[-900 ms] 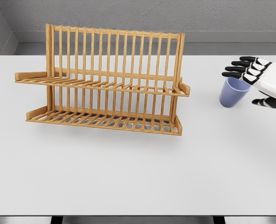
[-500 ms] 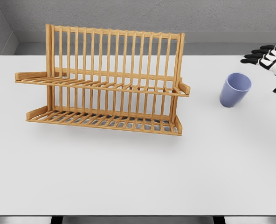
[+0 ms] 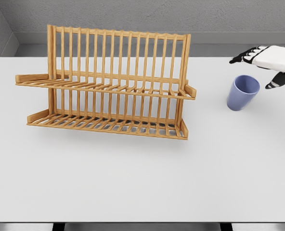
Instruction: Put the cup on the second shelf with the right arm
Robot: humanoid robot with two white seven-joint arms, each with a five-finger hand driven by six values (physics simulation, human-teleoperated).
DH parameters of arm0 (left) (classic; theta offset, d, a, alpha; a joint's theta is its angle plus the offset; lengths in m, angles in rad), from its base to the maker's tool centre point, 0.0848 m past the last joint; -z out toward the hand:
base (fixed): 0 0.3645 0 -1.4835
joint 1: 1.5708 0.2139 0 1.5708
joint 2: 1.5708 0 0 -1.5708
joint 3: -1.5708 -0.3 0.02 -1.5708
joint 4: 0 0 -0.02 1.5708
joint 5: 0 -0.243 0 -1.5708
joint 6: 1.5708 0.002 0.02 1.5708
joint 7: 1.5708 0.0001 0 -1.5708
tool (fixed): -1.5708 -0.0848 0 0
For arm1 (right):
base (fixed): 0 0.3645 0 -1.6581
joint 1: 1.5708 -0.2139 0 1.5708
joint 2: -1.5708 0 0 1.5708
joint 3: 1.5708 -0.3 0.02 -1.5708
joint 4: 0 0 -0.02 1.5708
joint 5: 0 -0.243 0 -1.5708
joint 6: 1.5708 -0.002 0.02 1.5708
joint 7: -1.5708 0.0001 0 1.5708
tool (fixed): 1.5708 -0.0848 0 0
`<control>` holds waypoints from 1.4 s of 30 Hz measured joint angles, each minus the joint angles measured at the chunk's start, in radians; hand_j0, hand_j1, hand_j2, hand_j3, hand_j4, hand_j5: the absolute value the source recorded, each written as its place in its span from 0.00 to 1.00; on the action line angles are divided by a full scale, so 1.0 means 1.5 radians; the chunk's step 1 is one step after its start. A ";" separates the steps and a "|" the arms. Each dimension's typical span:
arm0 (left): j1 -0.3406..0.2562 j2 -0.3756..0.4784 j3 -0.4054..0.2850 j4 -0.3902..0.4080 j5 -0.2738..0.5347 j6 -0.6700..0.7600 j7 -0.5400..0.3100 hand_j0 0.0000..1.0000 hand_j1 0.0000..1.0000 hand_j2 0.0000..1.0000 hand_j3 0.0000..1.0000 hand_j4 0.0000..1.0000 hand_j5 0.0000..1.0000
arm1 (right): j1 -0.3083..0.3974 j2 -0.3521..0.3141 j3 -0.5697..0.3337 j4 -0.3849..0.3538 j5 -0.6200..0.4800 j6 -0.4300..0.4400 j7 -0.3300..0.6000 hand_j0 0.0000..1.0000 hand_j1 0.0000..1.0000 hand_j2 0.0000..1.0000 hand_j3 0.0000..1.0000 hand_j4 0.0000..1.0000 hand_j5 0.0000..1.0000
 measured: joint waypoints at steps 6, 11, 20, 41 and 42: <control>0.000 0.000 0.000 0.000 0.000 0.000 0.000 1.00 1.00 1.00 1.00 1.00 1.00 | -0.006 0.017 0.034 0.054 0.003 -0.002 0.001 1.00 1.00 1.00 1.00 1.00 1.00; 0.000 0.000 0.000 0.000 0.000 0.000 0.000 1.00 1.00 1.00 1.00 1.00 1.00 | -0.047 0.040 0.054 0.099 0.005 0.001 0.001 1.00 1.00 1.00 1.00 1.00 1.00; 0.000 0.000 0.000 0.000 0.000 0.000 0.000 1.00 1.00 1.00 1.00 1.00 1.00 | -0.053 0.070 0.091 0.154 0.009 0.001 0.001 1.00 1.00 1.00 1.00 1.00 1.00; 0.000 0.000 0.000 0.000 0.000 0.000 0.000 1.00 1.00 1.00 1.00 1.00 1.00 | -0.059 0.073 0.092 0.154 0.009 0.002 0.001 0.77 0.77 0.77 0.77 0.77 0.77; 0.000 0.000 0.000 0.000 0.000 0.000 0.000 1.00 1.00 1.00 1.00 1.00 1.00 | -0.060 0.073 0.091 0.154 0.009 0.001 0.001 0.75 0.75 0.75 0.75 0.75 0.75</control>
